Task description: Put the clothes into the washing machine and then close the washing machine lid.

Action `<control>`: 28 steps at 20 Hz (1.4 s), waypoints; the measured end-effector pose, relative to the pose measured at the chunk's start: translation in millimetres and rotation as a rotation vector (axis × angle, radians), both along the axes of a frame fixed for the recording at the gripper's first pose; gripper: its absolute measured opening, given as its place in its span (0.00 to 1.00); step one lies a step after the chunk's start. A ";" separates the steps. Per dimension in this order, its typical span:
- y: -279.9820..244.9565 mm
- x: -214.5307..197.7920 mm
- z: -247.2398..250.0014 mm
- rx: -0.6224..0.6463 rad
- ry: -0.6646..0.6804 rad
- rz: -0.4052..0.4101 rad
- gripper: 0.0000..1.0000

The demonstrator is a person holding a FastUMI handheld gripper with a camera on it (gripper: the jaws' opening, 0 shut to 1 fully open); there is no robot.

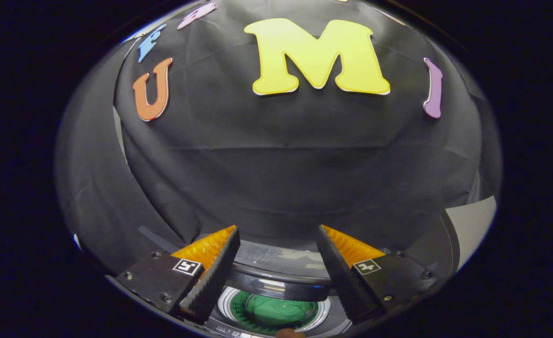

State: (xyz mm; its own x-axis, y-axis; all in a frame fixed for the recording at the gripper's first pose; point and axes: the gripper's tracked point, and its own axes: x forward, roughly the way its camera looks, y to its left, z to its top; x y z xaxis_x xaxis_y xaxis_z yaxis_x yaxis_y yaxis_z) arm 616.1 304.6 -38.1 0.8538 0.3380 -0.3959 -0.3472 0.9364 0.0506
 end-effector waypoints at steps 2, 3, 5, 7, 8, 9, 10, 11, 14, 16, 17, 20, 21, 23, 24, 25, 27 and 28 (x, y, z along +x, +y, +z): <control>-2.4 -17.8 -10.5 0.013 0.023 0.011 1.00; -3.6 -25.3 -16.0 0.021 0.030 0.016 1.00; -5.8 -42.3 -30.3 0.018 0.036 0.029 1.00; -11.4 -59.6 -49.9 -0.022 0.053 0.038 1.00; -15.7 -67.1 -57.9 -0.036 0.057 0.039 1.00; -12.4 -69.6 -65.5 -0.039 0.064 0.045 1.00; -13.7 -76.0 -70.9 -0.037 0.069 0.053 1.00; -17.5 -83.3 -74.9 -0.041 0.072 0.053 1.00; -22.7 -101.3 -66.2 -0.027 0.049 0.059 1.00; -29.3 -118.9 -52.6 -0.018 0.015 0.066 1.00; -34.2 -131.7 -42.2 -0.011 -0.010 0.074 1.00; -61.9 -183.1 0.5 0.006 -0.120 0.088 1.00; -74.3 -205.4 13.0 0.011 -0.160 0.088 1.00; -108.7 -258.9 40.2 0.032 -0.240 0.067 1.00; -125.5 -288.7 50.7 0.046 -0.274 0.050 1.00; -144.1 -318.0 55.5 0.063 -0.302 0.033 1.00; -177.5 -370.7 60.3 0.090 -0.330 -0.006 1.00; -194.4 -396.6 60.6 0.091 -0.338 -0.018 1.00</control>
State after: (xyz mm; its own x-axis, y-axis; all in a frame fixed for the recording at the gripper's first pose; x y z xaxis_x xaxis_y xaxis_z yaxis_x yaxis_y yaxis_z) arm 219.6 110.1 22.6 0.9378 0.3423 -0.0582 -0.3418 0.9396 0.0192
